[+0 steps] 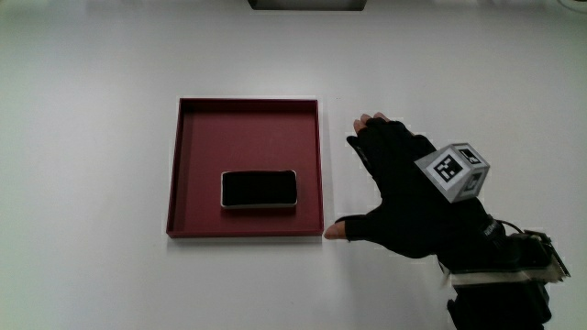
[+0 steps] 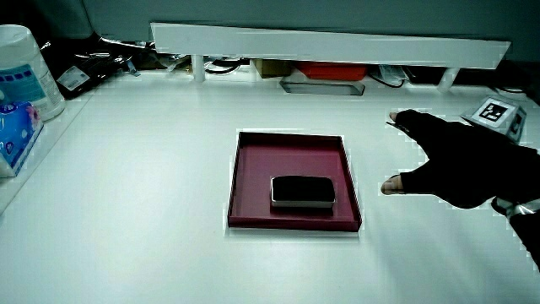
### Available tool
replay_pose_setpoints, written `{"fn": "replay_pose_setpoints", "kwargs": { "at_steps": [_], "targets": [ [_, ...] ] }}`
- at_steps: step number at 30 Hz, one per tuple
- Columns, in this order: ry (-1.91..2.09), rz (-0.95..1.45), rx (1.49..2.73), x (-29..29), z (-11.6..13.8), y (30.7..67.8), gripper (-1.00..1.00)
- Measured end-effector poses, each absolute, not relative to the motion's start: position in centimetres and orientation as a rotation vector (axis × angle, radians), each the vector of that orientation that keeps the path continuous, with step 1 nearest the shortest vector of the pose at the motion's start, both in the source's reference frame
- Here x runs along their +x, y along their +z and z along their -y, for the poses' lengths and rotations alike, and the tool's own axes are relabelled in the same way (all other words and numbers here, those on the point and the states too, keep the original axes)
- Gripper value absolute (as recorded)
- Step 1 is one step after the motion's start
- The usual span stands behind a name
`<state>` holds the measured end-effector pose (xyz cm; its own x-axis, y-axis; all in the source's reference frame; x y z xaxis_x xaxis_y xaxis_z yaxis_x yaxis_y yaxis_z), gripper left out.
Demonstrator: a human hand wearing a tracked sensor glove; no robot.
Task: Pick eraser
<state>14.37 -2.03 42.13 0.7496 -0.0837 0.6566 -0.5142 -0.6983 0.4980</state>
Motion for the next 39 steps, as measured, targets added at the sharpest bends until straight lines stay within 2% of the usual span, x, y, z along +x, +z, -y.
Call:
{"fn": "replay_pose_setpoints", "kwargs": {
  "at_steps": [22, 30, 39],
  "targets": [
    [0.659, 0.444, 2.188, 6.4, 3.6, 48.5, 0.0],
    [0.696, 0.426, 2.132, 5.4, 3.2, 51.5, 0.0],
    [0.688, 0.406, 2.148, 4.7, 2.6, 53.5, 0.0]
  ]
}}
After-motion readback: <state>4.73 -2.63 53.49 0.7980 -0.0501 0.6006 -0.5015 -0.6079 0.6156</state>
